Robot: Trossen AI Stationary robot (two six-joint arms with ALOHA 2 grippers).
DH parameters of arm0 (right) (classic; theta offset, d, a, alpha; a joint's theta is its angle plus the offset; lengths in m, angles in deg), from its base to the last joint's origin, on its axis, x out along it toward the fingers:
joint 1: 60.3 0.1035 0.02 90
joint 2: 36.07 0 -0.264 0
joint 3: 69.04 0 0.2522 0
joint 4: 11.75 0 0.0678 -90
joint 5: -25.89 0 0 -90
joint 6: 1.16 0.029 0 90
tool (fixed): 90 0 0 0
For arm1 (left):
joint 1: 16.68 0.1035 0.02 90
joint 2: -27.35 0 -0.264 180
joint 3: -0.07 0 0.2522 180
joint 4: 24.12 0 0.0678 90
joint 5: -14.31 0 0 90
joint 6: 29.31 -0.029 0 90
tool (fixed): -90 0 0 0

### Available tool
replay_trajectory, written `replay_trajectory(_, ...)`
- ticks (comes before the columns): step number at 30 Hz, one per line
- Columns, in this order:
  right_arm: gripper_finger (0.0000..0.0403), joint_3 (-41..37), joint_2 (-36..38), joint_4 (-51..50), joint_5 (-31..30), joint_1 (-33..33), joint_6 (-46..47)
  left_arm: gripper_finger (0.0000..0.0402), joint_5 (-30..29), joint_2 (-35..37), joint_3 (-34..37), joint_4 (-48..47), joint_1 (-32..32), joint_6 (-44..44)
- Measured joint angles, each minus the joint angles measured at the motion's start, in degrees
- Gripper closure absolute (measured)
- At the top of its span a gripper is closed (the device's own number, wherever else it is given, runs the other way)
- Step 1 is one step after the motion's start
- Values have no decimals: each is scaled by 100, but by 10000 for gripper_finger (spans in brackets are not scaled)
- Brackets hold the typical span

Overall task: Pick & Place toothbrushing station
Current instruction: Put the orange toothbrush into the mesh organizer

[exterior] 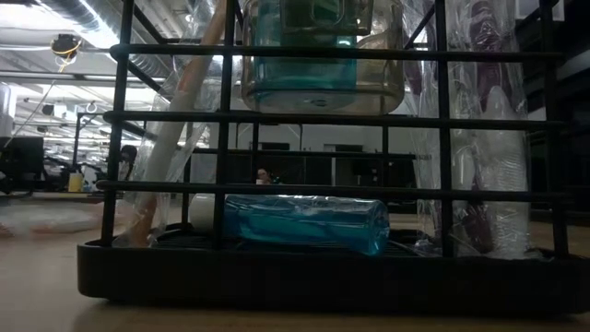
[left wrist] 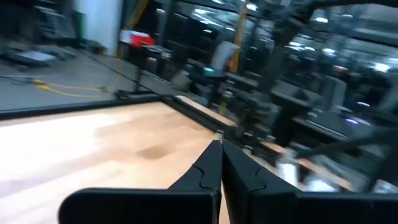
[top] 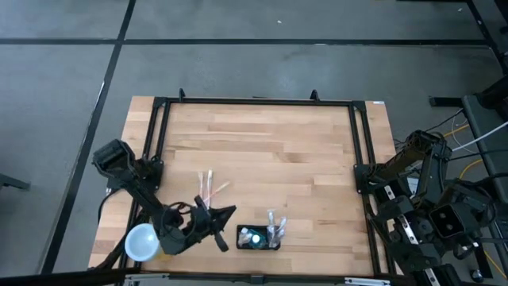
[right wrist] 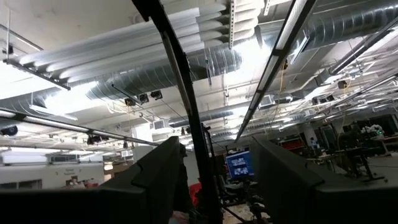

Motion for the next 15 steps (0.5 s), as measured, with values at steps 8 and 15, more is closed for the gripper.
replay_trajectory(8, 202, 0, -42, 1, 309, -147, 232, 401, -571, 613, -2, 103, 67, -905)
replay_trajectory(15, 202, 0, -154, 51, 741, -148, 200, 385, -574, 1334, 82, 89, 85, -1779)
